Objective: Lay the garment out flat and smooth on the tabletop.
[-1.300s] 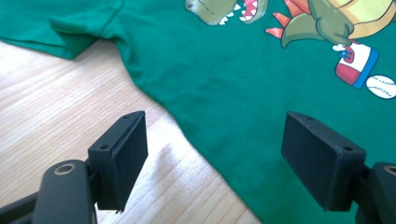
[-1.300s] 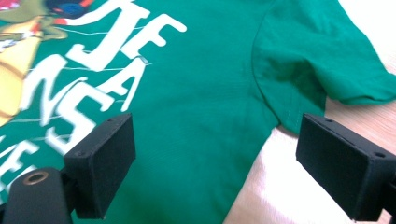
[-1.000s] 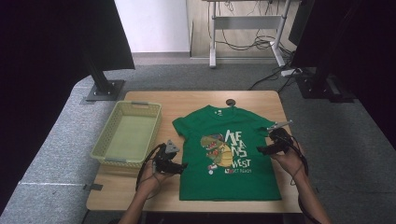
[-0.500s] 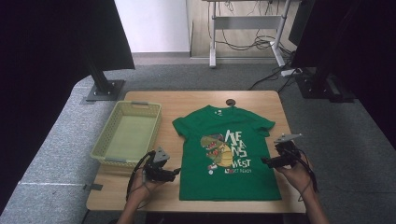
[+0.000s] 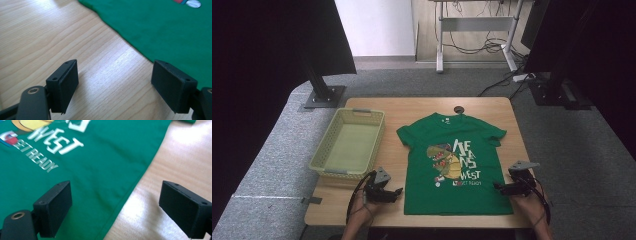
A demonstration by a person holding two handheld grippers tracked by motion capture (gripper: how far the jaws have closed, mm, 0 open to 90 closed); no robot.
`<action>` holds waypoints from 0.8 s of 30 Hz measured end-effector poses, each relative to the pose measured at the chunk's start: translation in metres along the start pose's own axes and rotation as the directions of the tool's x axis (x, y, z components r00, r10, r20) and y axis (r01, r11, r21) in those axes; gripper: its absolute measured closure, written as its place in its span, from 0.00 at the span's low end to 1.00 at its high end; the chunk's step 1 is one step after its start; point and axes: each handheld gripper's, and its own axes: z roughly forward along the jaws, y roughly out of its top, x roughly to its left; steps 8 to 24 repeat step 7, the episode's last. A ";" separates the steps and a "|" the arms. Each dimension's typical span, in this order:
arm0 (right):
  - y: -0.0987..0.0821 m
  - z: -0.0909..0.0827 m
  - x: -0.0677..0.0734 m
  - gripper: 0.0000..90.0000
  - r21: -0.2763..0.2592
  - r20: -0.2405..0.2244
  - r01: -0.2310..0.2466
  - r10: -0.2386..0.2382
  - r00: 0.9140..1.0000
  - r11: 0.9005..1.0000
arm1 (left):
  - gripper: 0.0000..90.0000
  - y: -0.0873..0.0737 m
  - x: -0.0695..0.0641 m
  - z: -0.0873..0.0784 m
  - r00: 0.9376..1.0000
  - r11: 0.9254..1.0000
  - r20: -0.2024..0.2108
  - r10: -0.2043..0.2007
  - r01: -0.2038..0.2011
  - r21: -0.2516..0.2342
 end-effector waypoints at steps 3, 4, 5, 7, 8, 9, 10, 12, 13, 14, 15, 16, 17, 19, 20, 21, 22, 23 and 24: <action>-0.005 0.002 0.001 0.08 -0.047 0.011 0.001 0.000 1.000 0.999 | 0.22 0.000 0.000 0.000 1.000 1.000 0.002 0.001 -0.001 0.002; -0.005 0.002 0.001 0.08 -0.047 0.011 0.001 0.000 1.000 0.999 | 0.22 0.000 0.000 0.000 1.000 1.000 0.002 0.001 -0.001 0.002; -0.005 0.002 0.001 0.08 -0.047 0.012 0.001 0.000 1.000 0.999 | 0.22 0.000 0.000 0.000 1.000 1.000 0.002 0.001 -0.001 0.002; -0.005 0.002 0.001 0.08 -0.047 0.012 0.001 0.000 1.000 0.999 | 0.16 0.000 0.000 0.001 1.000 1.000 -0.002 -0.002 0.002 0.010; -0.005 0.002 0.001 0.08 -0.047 0.012 0.001 0.000 1.000 0.999 | 0.16 0.000 0.000 0.001 1.000 1.000 -0.002 -0.002 0.002 0.010; -0.005 0.002 0.001 0.08 -0.047 0.012 0.001 0.000 1.000 0.999 | 0.16 0.000 0.000 0.001 1.000 1.000 -0.002 -0.002 0.002 0.010; -0.005 0.002 0.001 0.08 -0.047 0.012 0.001 0.000 1.000 0.999 | 0.16 0.000 0.000 0.001 1.000 1.000 -0.002 -0.002 0.002 0.010; -0.005 0.002 0.001 0.08 -0.047 0.012 0.001 0.000 1.000 0.999 | 0.16 0.000 0.000 0.001 1.000 1.000 -0.002 -0.002 0.002 0.010; -0.005 0.002 0.001 0.08 -0.047 0.012 0.001 0.000 1.000 0.999 | 0.16 0.000 0.000 0.001 1.000 1.000 -0.002 -0.002 0.002 0.010; -0.005 0.002 0.001 0.08 -0.047 0.012 0.001 0.000 1.000 0.999 | 0.16 0.000 0.000 0.001 1.000 1.000 -0.002 -0.002 0.002 0.010; -0.005 0.002 0.001 0.08 -0.047 0.012 0.001 0.000 1.000 0.999 | 0.16 0.000 0.000 0.001 1.000 1.000 -0.002 -0.002 0.002 0.010; -0.005 0.002 0.001 0.08 -0.047 0.012 0.001 0.000 1.000 0.999 | 0.16 0.000 0.000 0.001 1.000 1.000 -0.002 -0.002 0.002 0.010; -0.005 0.002 0.001 0.08 -0.047 0.012 0.001 0.000 1.000 0.999 | 0.16 0.000 0.000 0.001 1.000 1.000 -0.002 -0.002 0.002 0.010; -0.005 0.002 0.001 0.08 -0.047 0.012 0.001 0.000 1.000 0.999 | 0.16 0.000 0.000 0.001 1.000 1.000 -0.002 -0.002 0.002 0.010; -0.005 0.002 0.001 0.08 -0.047 0.012 0.001 0.000 1.000 0.999 | 0.16 0.000 0.000 0.001 1.000 1.000 -0.002 -0.002 0.002 0.010; -0.005 0.002 0.001 0.08 -0.047 0.012 0.001 0.000 1.000 0.999 | 0.16 0.000 0.000 0.001 1.000 1.000 -0.002 -0.002 0.002 0.010; -0.005 0.002 0.001 0.08 -0.047 0.012 0.001 0.000 1.000 0.999 | 0.16 0.000 0.000 0.001 1.000 1.000 -0.002 -0.002 0.002 0.010; -0.005 0.002 0.001 0.08 -0.047 0.012 0.001 0.000 1.000 0.999 | 0.16 0.000 0.000 0.001 1.000 1.000 -0.002 -0.002 0.002 0.010; -0.005 0.002 0.001 0.08 -0.047 0.012 0.001 0.000 1.000 0.999 | 0.16 0.000 0.000 0.001 1.000 1.000 -0.002 -0.002 0.002 0.010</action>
